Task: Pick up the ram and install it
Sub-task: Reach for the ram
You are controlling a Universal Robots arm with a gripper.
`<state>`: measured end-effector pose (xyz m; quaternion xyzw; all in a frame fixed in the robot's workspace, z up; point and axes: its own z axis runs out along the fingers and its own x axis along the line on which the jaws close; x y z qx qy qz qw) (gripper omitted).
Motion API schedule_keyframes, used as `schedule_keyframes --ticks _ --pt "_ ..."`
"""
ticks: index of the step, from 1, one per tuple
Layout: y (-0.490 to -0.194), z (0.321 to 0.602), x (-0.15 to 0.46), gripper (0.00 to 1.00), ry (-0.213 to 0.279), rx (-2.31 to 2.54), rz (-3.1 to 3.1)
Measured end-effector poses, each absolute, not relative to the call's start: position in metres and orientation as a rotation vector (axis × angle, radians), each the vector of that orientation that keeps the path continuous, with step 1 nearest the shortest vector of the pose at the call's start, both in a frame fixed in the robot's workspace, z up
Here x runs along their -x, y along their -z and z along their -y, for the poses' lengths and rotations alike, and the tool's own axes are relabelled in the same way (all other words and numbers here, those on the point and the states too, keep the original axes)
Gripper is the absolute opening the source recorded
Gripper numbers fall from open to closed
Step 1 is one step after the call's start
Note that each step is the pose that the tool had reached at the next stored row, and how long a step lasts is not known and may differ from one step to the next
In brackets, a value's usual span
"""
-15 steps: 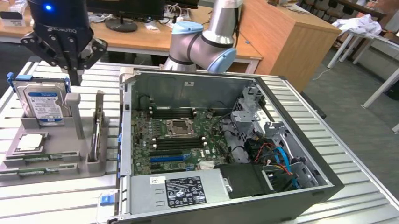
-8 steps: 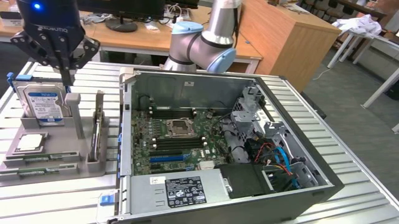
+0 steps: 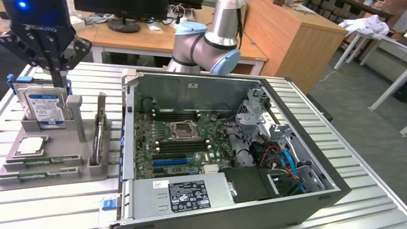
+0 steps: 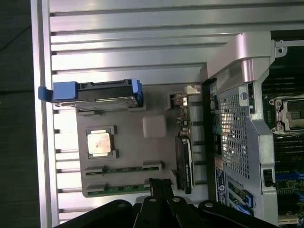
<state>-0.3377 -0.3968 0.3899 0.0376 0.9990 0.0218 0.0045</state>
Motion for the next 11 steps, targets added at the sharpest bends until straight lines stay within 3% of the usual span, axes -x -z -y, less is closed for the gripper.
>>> schedule_keyframes --ticks 11 --pt "-0.389 0.397 0.358 0.11 -0.068 -0.118 -3.134"
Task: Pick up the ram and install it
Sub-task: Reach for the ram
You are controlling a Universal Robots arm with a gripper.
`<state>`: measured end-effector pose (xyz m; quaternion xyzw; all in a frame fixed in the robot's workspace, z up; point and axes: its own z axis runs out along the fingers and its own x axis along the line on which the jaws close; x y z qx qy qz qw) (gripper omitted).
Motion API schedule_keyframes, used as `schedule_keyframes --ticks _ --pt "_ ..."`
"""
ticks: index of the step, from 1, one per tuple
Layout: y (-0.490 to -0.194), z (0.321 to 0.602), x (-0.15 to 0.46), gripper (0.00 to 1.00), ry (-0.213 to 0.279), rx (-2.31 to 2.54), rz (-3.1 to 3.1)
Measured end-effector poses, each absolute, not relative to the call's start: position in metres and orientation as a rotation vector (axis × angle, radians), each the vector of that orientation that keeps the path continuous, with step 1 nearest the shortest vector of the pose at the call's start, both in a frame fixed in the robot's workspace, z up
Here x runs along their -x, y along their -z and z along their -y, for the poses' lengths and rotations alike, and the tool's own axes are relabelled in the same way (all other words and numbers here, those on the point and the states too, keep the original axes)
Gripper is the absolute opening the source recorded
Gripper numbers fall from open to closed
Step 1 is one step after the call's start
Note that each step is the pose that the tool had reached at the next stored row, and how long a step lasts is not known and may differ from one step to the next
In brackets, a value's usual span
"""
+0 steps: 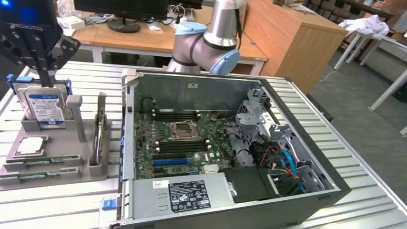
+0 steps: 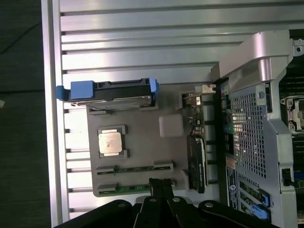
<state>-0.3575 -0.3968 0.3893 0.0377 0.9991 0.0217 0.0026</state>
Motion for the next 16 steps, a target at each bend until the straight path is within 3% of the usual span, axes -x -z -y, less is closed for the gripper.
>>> schedule_keyframes --ticks 16 --pt "-0.389 0.397 0.373 0.11 -0.068 -0.118 -3.139"
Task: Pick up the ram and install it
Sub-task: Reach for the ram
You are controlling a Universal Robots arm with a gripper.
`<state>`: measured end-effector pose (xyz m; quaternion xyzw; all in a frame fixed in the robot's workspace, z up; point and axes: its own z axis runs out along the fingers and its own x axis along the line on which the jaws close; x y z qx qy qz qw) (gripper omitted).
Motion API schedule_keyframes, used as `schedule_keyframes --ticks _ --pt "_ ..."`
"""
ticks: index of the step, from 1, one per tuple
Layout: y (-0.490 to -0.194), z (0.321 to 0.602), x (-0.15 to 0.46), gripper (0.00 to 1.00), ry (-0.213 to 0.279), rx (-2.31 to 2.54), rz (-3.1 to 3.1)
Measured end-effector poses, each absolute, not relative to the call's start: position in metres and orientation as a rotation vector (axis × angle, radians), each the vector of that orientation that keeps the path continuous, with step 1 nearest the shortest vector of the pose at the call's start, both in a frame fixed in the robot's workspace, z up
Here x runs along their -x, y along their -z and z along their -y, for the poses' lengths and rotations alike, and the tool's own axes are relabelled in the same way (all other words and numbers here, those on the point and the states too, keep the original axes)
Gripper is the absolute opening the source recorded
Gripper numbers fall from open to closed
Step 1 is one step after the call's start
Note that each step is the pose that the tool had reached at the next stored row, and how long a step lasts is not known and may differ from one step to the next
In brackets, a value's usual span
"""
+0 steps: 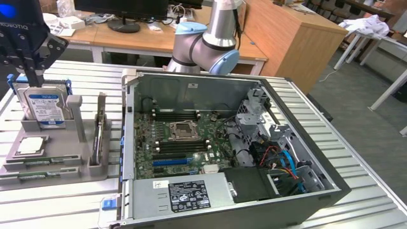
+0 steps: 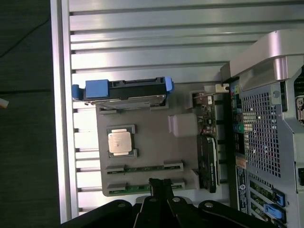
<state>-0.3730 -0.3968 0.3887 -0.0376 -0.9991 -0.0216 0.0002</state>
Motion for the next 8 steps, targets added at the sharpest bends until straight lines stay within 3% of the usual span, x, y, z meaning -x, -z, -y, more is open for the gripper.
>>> schedule_keyframes --ticks 8 --pt "-0.3887 0.4006 0.3731 0.11 0.068 0.118 3.138"
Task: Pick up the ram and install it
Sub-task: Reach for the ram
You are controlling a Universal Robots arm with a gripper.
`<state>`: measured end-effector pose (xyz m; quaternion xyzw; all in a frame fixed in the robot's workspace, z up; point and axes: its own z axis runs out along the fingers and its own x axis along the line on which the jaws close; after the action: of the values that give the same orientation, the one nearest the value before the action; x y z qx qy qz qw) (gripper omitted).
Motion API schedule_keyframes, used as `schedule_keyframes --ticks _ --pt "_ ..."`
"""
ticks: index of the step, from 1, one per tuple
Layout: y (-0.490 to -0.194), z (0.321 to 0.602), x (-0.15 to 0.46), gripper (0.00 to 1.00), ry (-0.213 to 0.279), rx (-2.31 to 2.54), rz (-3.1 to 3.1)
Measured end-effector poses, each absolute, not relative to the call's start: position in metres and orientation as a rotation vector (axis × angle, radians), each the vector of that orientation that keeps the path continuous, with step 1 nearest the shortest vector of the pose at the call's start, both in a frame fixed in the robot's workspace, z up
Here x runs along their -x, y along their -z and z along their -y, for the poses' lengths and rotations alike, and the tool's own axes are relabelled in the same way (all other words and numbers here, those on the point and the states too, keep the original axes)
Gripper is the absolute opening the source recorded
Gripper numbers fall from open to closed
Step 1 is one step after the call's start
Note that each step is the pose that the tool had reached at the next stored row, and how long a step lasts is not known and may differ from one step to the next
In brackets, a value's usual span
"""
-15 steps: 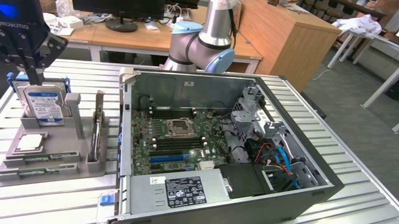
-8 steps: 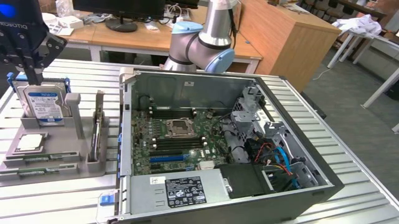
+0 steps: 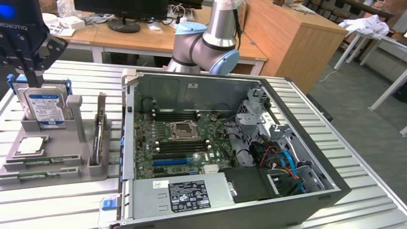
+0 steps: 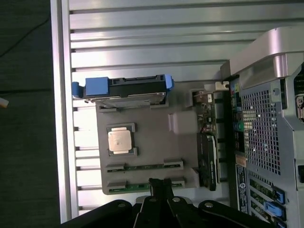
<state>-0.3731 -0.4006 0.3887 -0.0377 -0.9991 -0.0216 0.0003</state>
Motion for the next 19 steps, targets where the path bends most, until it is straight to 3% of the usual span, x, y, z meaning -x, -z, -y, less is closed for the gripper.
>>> schedule_keyframes --ticks 19 --pt "-0.389 0.421 0.373 0.11 0.068 0.118 3.136"
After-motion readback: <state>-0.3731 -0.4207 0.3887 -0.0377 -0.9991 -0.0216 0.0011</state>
